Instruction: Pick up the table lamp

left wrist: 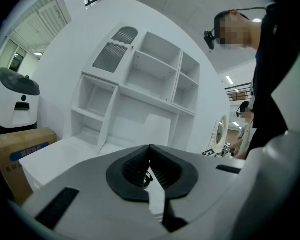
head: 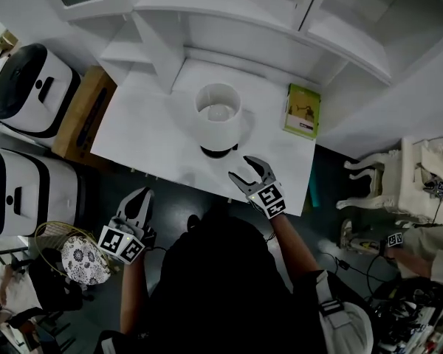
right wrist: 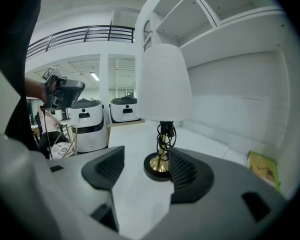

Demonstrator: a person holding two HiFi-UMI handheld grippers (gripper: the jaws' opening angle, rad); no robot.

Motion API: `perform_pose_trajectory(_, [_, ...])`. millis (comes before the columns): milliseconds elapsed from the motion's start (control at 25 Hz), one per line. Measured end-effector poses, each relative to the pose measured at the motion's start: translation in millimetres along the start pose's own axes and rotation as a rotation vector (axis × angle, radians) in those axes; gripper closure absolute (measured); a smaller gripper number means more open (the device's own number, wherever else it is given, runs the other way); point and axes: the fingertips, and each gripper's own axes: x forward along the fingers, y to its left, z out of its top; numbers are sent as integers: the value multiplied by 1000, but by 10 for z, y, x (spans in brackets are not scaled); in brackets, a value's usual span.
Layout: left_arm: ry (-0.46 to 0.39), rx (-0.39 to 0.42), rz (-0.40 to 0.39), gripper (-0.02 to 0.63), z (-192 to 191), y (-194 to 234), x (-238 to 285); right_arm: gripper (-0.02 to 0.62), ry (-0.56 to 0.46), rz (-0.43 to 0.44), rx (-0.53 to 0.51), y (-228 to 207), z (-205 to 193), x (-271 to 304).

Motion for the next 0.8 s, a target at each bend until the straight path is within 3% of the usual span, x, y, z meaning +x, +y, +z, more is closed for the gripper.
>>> perform_pose_trajectory(800, [2,-16,89,595,-111,-98,-6,333,26,86,-43,-130,-89,242])
